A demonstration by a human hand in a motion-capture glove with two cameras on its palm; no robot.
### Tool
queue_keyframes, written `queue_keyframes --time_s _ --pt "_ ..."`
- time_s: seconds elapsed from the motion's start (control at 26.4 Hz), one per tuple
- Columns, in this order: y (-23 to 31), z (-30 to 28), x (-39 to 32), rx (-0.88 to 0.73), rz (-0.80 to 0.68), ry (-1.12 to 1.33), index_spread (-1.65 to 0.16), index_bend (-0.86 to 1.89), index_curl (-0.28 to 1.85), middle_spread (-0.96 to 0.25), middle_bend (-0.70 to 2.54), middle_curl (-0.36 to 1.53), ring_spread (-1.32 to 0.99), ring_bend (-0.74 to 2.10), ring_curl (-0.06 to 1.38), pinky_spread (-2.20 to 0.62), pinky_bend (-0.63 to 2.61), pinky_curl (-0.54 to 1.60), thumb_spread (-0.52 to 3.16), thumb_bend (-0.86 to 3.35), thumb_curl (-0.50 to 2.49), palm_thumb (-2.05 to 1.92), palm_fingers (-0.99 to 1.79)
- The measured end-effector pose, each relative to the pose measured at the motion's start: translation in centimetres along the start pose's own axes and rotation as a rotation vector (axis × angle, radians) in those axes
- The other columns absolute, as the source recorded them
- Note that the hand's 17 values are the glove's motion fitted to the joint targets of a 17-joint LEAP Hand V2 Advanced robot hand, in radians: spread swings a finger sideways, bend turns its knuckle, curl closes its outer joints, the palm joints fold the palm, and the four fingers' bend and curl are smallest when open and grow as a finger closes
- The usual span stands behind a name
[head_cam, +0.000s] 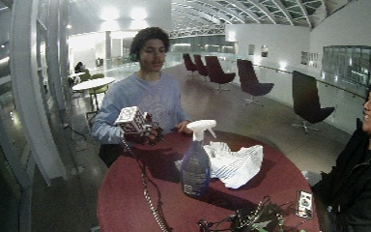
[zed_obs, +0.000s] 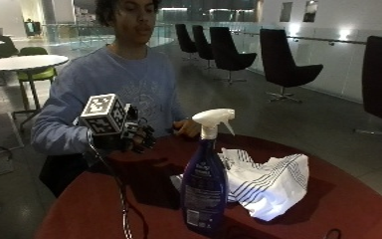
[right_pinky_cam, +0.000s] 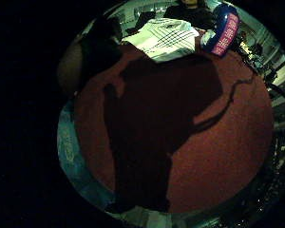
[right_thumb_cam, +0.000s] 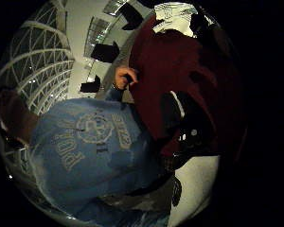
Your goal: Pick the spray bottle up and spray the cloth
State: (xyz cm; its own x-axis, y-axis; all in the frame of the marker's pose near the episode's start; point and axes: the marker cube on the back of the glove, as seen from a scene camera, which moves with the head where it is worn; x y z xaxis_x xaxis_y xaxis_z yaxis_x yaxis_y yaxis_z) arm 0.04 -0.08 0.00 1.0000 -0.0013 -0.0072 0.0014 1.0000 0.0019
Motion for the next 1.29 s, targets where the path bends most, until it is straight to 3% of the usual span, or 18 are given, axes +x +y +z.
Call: queue_keyframes --time_s 0.27,0.64,1.1,1.29 --pt "-0.4 -0.1 0.0 0.003 -0.004 0.003 -0.24 0.22 0.20 -0.02 0.34 0.18 0.02 0.35 0.19 0.17 0.24 0.15 0.76 0.37 0.15 0.57 0.71" --pt "-1.2 -0.9 0.3 0.024 0.016 -0.036 -0.30 0.17 0.26 -0.02 0.31 0.25 0.03 0.33 0.24 0.21 0.20 0.21 1.04 0.33 0.21 0.60 0.70" --pt "-2.8 -4.4 5.1 0.279 0.134 -0.745 -0.33 0.10 0.26 -0.03 0.28 0.31 0.03 0.36 0.28 0.23 0.23 0.26 1.14 0.23 0.24 0.59 0.67" --pt "-3.4 -5.3 7.6 0.354 0.225 -0.790 -0.34 0.10 0.25 -0.02 0.28 0.32 0.03 0.38 0.30 0.23 0.24 0.28 1.14 0.19 0.25 0.59 0.66"
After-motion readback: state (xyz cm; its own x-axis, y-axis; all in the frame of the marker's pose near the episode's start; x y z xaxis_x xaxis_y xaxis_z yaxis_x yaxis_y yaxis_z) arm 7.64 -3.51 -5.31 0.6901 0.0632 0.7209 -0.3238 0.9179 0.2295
